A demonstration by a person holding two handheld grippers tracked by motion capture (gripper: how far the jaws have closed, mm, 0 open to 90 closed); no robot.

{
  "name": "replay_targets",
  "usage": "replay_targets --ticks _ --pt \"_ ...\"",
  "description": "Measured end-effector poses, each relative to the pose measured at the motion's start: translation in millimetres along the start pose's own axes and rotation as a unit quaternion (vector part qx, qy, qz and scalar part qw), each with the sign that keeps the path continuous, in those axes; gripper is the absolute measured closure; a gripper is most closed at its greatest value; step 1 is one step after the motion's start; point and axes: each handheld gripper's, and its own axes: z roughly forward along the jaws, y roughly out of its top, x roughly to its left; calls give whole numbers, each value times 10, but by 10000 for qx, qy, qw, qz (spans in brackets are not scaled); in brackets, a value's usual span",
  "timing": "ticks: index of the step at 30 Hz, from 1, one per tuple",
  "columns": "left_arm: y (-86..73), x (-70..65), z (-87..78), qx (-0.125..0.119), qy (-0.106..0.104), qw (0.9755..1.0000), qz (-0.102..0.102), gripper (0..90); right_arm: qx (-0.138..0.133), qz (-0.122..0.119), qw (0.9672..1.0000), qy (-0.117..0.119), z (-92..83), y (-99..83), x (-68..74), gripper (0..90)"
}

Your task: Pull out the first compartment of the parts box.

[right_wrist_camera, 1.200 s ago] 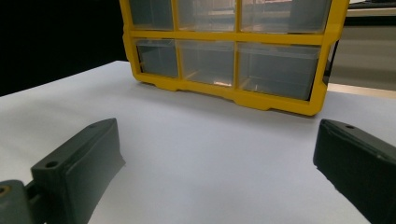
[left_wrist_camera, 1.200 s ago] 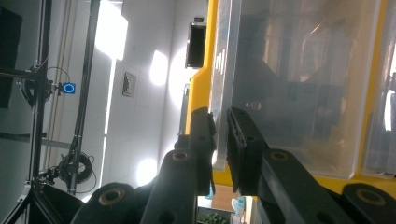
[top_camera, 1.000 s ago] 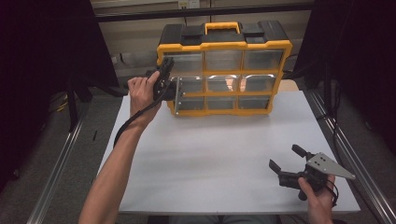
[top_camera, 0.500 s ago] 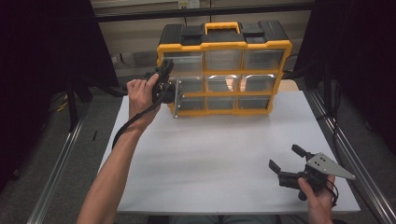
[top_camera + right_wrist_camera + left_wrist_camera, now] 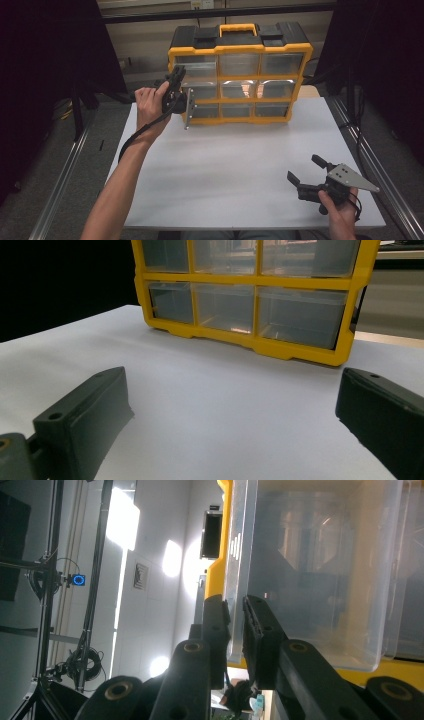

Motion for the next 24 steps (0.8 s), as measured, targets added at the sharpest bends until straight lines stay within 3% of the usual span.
replay_targets --ticks 2,5,8,24 --pt "-10 11 -13 -22 7 10000 -52 814 11 13 10000 5 1 0 2 6" --pt "-9 11 -27 -17 -4 10000 87 817 6 20 10000 17 2 1 3 6" --pt "-12 15 -35 -18 -15 10000 95 818 23 9 10000 24 4 0 6 6" --pt "-5 24 -123 -117 15 9999 62 817 16 8 10000 24 9 1 6 6"
